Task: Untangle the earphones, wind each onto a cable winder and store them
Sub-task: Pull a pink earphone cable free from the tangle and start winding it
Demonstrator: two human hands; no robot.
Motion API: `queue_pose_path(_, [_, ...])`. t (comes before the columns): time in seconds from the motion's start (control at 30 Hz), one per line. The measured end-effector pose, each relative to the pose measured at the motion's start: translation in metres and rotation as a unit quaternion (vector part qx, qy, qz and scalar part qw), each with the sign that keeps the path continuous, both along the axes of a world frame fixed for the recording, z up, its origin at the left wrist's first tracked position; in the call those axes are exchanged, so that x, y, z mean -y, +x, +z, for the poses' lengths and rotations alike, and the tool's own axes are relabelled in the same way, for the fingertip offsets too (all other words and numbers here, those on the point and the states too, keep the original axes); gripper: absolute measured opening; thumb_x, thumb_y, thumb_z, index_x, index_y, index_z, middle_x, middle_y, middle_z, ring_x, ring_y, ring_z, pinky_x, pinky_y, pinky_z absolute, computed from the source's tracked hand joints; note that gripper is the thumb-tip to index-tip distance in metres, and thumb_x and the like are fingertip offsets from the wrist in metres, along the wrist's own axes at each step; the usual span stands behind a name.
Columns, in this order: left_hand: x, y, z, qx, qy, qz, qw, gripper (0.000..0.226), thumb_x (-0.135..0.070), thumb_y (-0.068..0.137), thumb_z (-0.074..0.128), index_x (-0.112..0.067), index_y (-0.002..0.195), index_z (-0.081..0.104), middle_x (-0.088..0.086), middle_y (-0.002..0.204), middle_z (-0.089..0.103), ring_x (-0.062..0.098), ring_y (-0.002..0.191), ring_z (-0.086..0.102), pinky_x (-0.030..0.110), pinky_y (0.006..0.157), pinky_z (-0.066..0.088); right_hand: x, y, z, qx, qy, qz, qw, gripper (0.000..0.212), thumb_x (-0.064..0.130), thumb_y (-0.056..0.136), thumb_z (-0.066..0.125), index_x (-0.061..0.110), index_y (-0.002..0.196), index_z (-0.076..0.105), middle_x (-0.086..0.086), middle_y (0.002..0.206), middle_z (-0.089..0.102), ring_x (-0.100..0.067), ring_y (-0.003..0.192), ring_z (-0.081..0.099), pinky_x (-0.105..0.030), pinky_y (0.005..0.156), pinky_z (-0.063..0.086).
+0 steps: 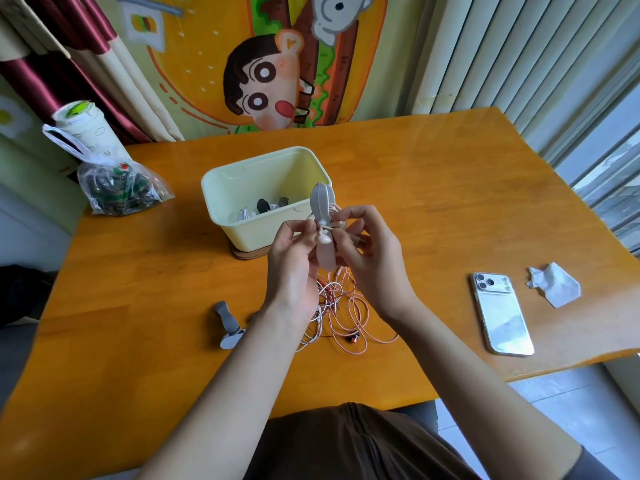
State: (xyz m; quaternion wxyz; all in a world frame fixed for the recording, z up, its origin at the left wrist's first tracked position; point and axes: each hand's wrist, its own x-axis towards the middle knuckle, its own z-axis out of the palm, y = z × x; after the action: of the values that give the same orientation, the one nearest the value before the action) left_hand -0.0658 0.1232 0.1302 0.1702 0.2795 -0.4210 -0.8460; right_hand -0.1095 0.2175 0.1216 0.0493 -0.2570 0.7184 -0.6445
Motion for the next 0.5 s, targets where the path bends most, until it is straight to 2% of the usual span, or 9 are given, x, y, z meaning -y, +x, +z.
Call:
queue_pose_path(0.1, [0.0017, 0.0008, 0.0014, 0.003, 0.041, -0.001, 0.999, 0.023, 0.007, 0.091, 0.045, -0.013, 0.087, 0.055, 0.000, 0.069, 0.071, 0.013, 0.066, 0.068, 0.020, 0.052, 0.053, 0.0003, 0.0002, 0.0010, -0.014, 0.011, 0.015, 1.000, 0.019, 0.003, 0.089, 0.059, 0.018, 0.100, 0.054, 0.003, 0.073, 0.055, -0.007, 0.063, 0.054, -0.028, 0.059, 0.052])
queue_pose_path(0.17, [0.0014, 0.0008, 0.0008, 0.010, 0.056, -0.002, 0.998, 0.024, 0.007, 0.091, 0.045, -0.014, 0.086, 0.055, 0.000, 0.070, 0.071, 0.013, 0.065, 0.068, 0.020, 0.051, 0.053, -0.0013, 0.0007, 0.0003, -0.017, 0.026, 0.010, 0.999, 0.021, 0.003, 0.089, 0.059, 0.018, 0.103, 0.053, 0.010, 0.069, 0.052, -0.006, 0.061, 0.053, -0.027, 0.059, 0.053])
queue_pose_path(0.2, [0.0008, 0.0004, -0.0001, 0.014, 0.054, 0.000, 0.998, 0.023, 0.006, 0.093, 0.045, -0.014, 0.085, 0.056, 0.001, 0.071, 0.071, 0.013, 0.067, 0.067, 0.021, 0.052, 0.053, -0.0017, 0.0009, 0.0003, -0.017, 0.034, 0.003, 0.999, 0.021, 0.005, 0.089, 0.059, 0.018, 0.105, 0.053, 0.013, 0.067, 0.051, -0.008, 0.061, 0.053, -0.032, 0.059, 0.054])
queue_pose_path(0.27, [-0.0018, -0.0002, -0.0017, 0.025, 0.021, 0.010, 0.999, 0.020, 0.000, 0.095, 0.048, -0.014, 0.085, 0.057, 0.001, 0.075, 0.071, 0.014, 0.072, 0.066, 0.023, 0.060, 0.053, -0.0015, 0.0023, -0.0002, -0.007, 0.048, -0.013, 0.999, 0.021, 0.008, 0.091, 0.057, 0.019, 0.108, 0.052, 0.018, 0.064, 0.054, -0.013, 0.061, 0.057, -0.040, 0.062, 0.056])
queue_pose_path(0.3, [-0.0039, -0.0002, -0.0022, 0.025, -0.005, 0.018, 1.000, 0.017, -0.003, 0.096, 0.050, -0.014, 0.085, 0.057, 0.002, 0.076, 0.070, 0.015, 0.074, 0.065, 0.024, 0.065, 0.052, -0.0011, 0.0032, -0.0010, -0.004, 0.055, -0.019, 0.998, 0.020, 0.010, 0.092, 0.056, 0.018, 0.110, 0.050, 0.023, 0.064, 0.055, -0.011, 0.062, 0.058, -0.040, 0.063, 0.056])
queue_pose_path(0.37, [-0.0074, -0.0016, -0.0024, 0.004, -0.070, 0.034, 0.997, 0.016, -0.005, 0.096, 0.051, -0.013, 0.083, 0.054, 0.000, 0.074, 0.069, 0.012, 0.073, 0.063, 0.023, 0.070, 0.050, 0.0011, 0.0044, -0.0009, -0.016, 0.064, -0.034, 0.997, 0.019, 0.013, 0.095, 0.053, 0.020, 0.111, 0.047, 0.028, 0.067, 0.056, -0.003, 0.062, 0.057, -0.031, 0.061, 0.055])
queue_pose_path(0.43, [-0.0080, -0.0021, -0.0018, -0.023, -0.132, 0.047, 0.990, 0.016, -0.004, 0.096, 0.051, -0.012, 0.083, 0.052, -0.004, 0.072, 0.068, 0.008, 0.071, 0.063, 0.020, 0.069, 0.050, 0.0039, 0.0075, 0.0006, -0.021, 0.058, -0.048, 0.997, 0.019, 0.013, 0.096, 0.050, 0.025, 0.109, 0.045, 0.022, 0.071, 0.055, -0.004, 0.068, 0.060, -0.027, 0.061, 0.053])
queue_pose_path(0.5, [-0.0069, -0.0029, -0.0008, -0.040, -0.165, 0.051, 0.984, 0.016, -0.002, 0.096, 0.050, -0.012, 0.083, 0.051, -0.006, 0.071, 0.068, 0.006, 0.071, 0.064, 0.019, 0.068, 0.050, 0.0055, 0.0088, 0.0028, -0.007, 0.050, -0.050, 0.997, 0.021, 0.013, 0.095, 0.052, 0.028, 0.107, 0.044, 0.018, 0.079, 0.055, -0.014, 0.077, 0.064, -0.031, 0.066, 0.055])
